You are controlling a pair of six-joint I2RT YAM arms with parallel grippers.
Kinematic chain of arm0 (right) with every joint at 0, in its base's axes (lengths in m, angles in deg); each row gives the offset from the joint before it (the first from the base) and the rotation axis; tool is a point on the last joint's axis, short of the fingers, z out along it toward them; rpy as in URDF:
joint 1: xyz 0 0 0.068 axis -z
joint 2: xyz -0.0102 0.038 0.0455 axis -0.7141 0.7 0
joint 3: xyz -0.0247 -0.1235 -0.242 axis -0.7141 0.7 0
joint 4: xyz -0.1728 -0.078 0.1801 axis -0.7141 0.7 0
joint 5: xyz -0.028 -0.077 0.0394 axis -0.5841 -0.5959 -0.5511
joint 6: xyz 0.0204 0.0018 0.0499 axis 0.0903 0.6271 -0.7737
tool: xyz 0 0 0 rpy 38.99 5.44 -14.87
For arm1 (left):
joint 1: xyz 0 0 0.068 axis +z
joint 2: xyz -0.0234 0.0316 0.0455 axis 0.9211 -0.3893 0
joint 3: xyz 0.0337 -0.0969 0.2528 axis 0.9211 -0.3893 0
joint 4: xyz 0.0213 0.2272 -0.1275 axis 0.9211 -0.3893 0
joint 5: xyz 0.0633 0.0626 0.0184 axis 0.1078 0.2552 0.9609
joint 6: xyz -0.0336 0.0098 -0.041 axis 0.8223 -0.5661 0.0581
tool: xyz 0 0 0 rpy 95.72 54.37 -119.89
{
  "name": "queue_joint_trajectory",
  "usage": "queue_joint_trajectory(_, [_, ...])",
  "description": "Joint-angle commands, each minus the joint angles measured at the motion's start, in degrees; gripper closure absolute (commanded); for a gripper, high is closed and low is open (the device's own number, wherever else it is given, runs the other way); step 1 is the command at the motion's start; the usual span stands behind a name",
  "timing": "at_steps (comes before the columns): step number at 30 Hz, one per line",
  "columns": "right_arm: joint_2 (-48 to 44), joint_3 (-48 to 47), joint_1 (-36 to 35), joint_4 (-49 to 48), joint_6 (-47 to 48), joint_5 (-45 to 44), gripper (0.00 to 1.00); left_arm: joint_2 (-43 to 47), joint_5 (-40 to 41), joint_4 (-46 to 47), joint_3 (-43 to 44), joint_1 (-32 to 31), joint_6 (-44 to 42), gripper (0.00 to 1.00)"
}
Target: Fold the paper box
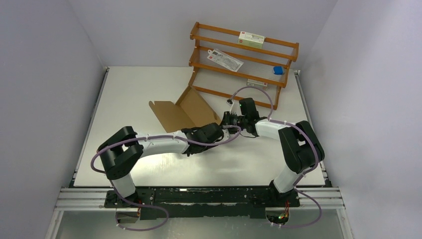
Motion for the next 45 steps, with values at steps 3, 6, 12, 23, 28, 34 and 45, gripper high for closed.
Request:
queue_joint_trajectory(3, [1.62,-1.01,0.99,0.14,0.21,2.54,0.93,-0.43,1.29,3.19,-1.74,-0.6,-4.01,0.4])
queue_joint_trajectory(6, [2.03,-1.06,1.21,-0.05,0.11,3.3,0.93,-1.4,1.33,4.15,-1.6,-0.58,-5.85,0.4])
queue_joint_trajectory(12, [2.54,-1.15,1.67,-0.49,-0.28,4.56,0.93,-2.93,2.68,7.48,-2.64,-0.62,-8.23,0.4])
queue_joint_trajectory(23, [2.46,-1.18,1.62,-0.33,-0.17,5.09,0.93,-5.02,2.78,15.41,-3.42,-0.42,-11.69,0.48])
queue_joint_trajectory(28, [2.3,-0.89,1.62,-0.39,-0.12,5.19,0.93,-5.37,1.77,14.78,-3.2,1.84,-10.34,0.57])
queue_joint_trajectory(34, [2.33,-0.87,1.62,-0.69,-0.27,5.75,0.93,-4.98,1.07,15.45,-3.28,3.25,-9.06,0.73])
queue_joint_trajectory(45, [3.03,-0.66,1.59,-1.4,-0.79,7.22,0.94,-4.27,-2.27,17.57,-3.63,5.5,-5.94,0.76])
